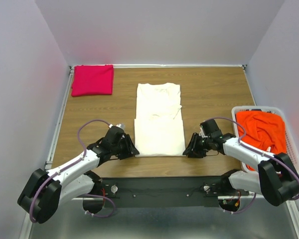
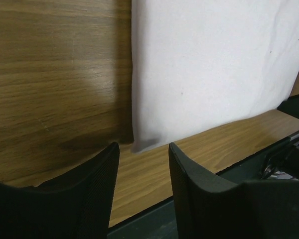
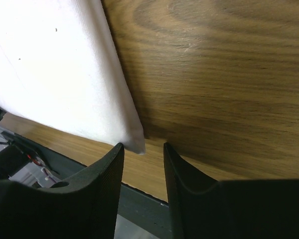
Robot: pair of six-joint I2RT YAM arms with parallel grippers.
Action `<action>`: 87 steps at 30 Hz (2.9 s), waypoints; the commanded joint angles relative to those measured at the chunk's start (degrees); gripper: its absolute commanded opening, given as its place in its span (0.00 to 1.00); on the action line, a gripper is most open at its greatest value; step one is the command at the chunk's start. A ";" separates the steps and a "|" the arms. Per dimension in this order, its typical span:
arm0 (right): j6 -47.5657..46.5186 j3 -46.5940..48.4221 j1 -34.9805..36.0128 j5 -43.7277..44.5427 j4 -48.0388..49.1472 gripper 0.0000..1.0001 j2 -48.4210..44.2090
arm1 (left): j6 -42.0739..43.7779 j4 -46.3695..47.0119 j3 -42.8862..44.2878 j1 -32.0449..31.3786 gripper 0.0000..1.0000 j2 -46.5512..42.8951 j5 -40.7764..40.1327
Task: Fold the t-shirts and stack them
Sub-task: Fold the tshirt
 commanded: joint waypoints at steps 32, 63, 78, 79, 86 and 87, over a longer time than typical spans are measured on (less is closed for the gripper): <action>3.21 -0.99 -0.17 0.72 4.14 0.39 2.37 | -1.02 3.94 -1.69 -1.20 0.40 5.61 -0.68; 7.17 -10.04 -0.26 -7.63 4.85 0.00 -14.22 | -3.12 0.61 -0.71 -8.84 0.00 -2.29 -0.15; 5.77 -1.62 -0.17 -1.41 -7.02 0.00 -28.83 | -4.10 -5.82 4.28 -12.19 0.00 -11.63 -4.54; 5.59 -0.57 -0.17 -0.70 -7.11 0.00 -28.22 | -3.40 -5.30 4.82 -12.01 0.00 -11.18 -4.46; 3.92 9.36 -0.17 6.86 -6.93 0.00 -18.92 | 4.77 -2.31 10.78 -3.59 0.00 -4.25 -0.43; 3.74 10.59 -0.17 7.48 -6.84 0.00 -17.76 | 5.74 -2.04 11.49 -2.10 0.00 -4.24 0.45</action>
